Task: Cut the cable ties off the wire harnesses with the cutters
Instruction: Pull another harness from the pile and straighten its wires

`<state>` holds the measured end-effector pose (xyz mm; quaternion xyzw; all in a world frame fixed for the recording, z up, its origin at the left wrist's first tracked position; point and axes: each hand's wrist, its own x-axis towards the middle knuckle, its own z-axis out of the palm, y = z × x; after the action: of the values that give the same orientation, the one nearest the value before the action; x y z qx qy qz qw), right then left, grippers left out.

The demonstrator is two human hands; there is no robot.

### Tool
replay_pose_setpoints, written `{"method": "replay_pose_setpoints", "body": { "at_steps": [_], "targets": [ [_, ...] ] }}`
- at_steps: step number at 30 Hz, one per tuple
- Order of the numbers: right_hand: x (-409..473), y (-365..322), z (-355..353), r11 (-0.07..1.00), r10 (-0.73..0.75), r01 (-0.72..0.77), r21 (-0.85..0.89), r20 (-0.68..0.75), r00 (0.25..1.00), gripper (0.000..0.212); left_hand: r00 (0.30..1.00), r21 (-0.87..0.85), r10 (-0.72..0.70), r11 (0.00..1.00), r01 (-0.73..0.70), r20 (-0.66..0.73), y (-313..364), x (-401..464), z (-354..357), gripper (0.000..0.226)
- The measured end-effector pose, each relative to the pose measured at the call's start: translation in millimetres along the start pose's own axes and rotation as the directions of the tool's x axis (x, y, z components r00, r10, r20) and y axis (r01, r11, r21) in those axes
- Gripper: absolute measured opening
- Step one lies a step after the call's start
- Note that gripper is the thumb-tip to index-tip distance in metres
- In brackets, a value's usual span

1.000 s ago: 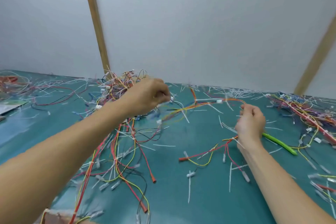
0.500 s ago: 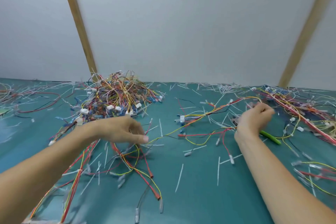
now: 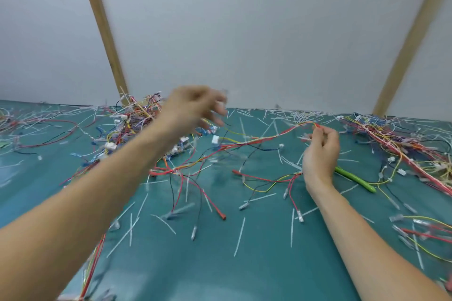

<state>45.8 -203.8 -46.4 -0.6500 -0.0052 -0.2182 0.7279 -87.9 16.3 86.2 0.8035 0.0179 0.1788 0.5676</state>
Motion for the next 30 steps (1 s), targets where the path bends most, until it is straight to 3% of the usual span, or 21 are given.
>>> {"method": "replay_pose_setpoints", "body": {
  "at_steps": [2,3,4,6,9,11,12,13,15,17,18,21,23,24,27,28,30],
  "targets": [
    [-13,-7,6,0.999,-0.048,0.048,0.002,0.198,0.979,0.014,0.921,0.249,-0.018,0.965,-0.086,0.388,-6,-5,43,0.023],
    [-19,-8,7,0.997,-0.067,0.073,-0.009,0.287,0.955,0.025,0.86,0.343,-0.041,0.926,-0.159,0.509,-14,-7,61,0.029],
    [-24,-7,7,0.996,-0.074,0.085,-0.015,0.364,0.929,0.038,0.839,0.396,-0.022,0.888,-0.233,0.544,-21,-6,71,0.034],
    [-28,-4,4,0.988,-0.067,0.121,-0.095,0.442,0.894,0.058,0.901,0.447,0.083,0.847,-0.289,0.425,-28,-1,70,0.039],
    [-27,-1,2,0.966,-0.045,0.148,-0.214,0.422,0.906,0.073,0.981,0.361,0.118,0.917,-0.167,0.153,-35,3,42,0.045],
    [-26,-3,4,0.98,-0.057,0.123,-0.155,0.373,0.926,0.062,0.998,0.328,0.025,0.944,-0.043,0.06,-46,-2,17,0.045],
    [-24,-2,5,0.982,-0.069,0.124,-0.141,0.341,0.937,0.048,0.999,0.408,-0.026,0.913,0.006,0.044,-55,-7,4,0.042],
    [-21,-1,5,0.98,-0.082,0.132,-0.15,0.299,0.951,0.033,0.995,0.544,-0.084,0.838,0.039,0.058,-65,-14,-8,0.034],
    [-16,2,1,0.979,-0.084,0.114,-0.171,0.174,0.981,0.025,0.963,0.82,-0.243,0.57,0.043,0.119,-87,-37,-32,0.013],
    [-11,3,-3,0.983,-0.053,0.059,-0.171,0.042,0.998,0.031,0.934,0.929,-0.321,0.368,-0.028,0.155,-107,-63,-48,0.024],
    [-9,3,-5,0.988,-0.03,0.027,-0.154,-0.02,0.999,0.033,0.933,0.927,-0.315,0.372,-0.05,0.177,-114,-72,-57,0.035],
    [-1,0,-8,0.991,0.055,-0.074,-0.11,-0.168,0.984,0.035,0.887,0.837,-0.375,0.547,-0.022,0.268,-120,-85,-88,0.052],
    [3,-1,-11,0.99,0.096,-0.115,-0.077,-0.221,0.97,0.038,0.811,0.849,-0.505,0.529,0.02,0.295,-117,-86,-115,0.058],
    [5,-2,-12,0.991,0.104,-0.121,-0.061,-0.233,0.967,0.038,0.765,0.887,-0.585,0.46,0.039,0.27,-113,-84,-128,0.056],
    [7,-3,-13,0.993,0.075,-0.093,-0.071,-0.232,0.97,0.039,0.654,0.994,-0.752,0.113,0.009,0.08,-99,-72,-150,0.038],
    [6,-2,-12,0.994,0.059,-0.077,-0.075,-0.214,0.975,0.038,0.657,0.999,-0.752,0.042,-0.024,0.047,-94,-67,-147,0.027],
    [3,0,-9,0.998,0.039,-0.045,-0.04,-0.147,0.988,0.034,0.757,0.995,-0.649,0.009,-0.099,0.081,-81,-53,-124,0.011]
  ]
}}
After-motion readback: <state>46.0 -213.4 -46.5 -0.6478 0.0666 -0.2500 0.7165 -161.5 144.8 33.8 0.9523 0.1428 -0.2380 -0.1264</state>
